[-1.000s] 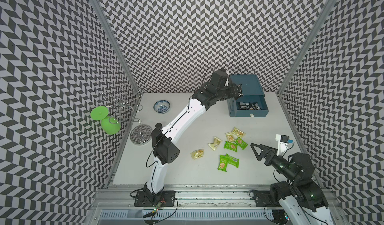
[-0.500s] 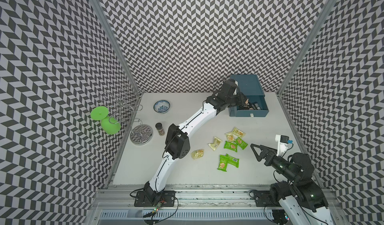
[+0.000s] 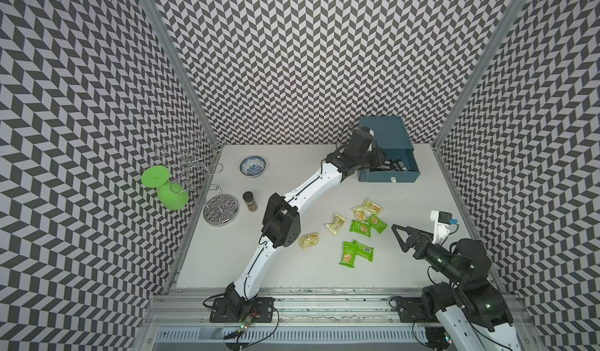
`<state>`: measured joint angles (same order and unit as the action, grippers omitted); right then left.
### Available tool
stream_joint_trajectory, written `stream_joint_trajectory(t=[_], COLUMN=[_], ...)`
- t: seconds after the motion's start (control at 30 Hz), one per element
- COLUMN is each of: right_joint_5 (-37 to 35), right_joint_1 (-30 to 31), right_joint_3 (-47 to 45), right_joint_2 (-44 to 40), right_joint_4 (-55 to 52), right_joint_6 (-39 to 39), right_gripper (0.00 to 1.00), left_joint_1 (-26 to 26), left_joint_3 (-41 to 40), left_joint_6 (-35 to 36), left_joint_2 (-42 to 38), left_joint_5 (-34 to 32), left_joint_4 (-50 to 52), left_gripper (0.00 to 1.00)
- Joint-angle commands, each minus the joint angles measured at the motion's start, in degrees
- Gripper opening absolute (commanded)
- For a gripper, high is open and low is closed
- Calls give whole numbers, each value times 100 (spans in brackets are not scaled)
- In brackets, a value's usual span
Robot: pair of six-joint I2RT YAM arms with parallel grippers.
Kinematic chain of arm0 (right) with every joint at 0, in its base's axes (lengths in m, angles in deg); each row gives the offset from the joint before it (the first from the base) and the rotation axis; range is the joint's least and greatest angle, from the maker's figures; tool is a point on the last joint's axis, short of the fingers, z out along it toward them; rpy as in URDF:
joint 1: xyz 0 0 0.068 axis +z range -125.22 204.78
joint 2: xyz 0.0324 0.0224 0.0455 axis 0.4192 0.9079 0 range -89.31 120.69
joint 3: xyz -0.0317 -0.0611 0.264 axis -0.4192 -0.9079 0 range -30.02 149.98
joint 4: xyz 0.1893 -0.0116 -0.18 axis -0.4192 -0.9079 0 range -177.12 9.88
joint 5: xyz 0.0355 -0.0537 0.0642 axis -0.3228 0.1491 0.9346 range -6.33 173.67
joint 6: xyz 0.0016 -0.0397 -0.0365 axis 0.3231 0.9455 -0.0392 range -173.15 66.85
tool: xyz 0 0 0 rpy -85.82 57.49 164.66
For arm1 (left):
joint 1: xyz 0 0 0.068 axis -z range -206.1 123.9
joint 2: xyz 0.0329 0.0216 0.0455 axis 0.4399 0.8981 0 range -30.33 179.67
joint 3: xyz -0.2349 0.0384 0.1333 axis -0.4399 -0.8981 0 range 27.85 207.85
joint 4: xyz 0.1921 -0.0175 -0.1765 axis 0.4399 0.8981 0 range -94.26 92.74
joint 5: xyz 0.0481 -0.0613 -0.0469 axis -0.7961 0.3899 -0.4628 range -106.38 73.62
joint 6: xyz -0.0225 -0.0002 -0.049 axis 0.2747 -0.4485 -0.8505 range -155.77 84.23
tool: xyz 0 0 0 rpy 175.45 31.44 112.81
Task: Place the cookies into the drawer by color
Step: Place the cookie in the drawer.
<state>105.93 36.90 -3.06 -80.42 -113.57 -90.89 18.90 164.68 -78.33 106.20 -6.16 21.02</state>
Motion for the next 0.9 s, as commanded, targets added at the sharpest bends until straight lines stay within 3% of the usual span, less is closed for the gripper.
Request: stream_joint_trajectory(t=[0.0, 0.2, 0.4, 0.53, 0.7, 0.77, 0.87], right_joint_5=[-90, -155, -392, -270, 99, -63, -388], right_joint_1=[-16, -16, -8, -16, -24, -29, -42], right_joint_3=[37, 70, 219, 301, 470, 551, 718], right_joint_2=[-65, 14, 396, 1140, 2337, 2668, 3139], right_joint_4=[181, 245, 563, 1174, 2356, 2767, 3279], right_joint_6=[29, 60, 7, -240, -741, -919, -1121], right_gripper=[100, 100, 100, 100, 100, 100, 100], left_joint_1=[60, 85, 89, 90, 69, 57, 37], left_joint_3=[98, -54, -1070, -2314, -4368, -5071, -6106], left_joint_6=[331, 721, 1255, 1882, 3018, 3370, 3586], left_joint_2=[-215, -833, -2063, -3458, -5560, -6402, -7604], left_joint_5=[-229, -160, 439, 466, 1015, 959, 306], left_joint_4=[-64, -314, -578, -733, -1228, -1184, -1046], left_gripper=[41, 49, 65, 79, 99, 100, 99])
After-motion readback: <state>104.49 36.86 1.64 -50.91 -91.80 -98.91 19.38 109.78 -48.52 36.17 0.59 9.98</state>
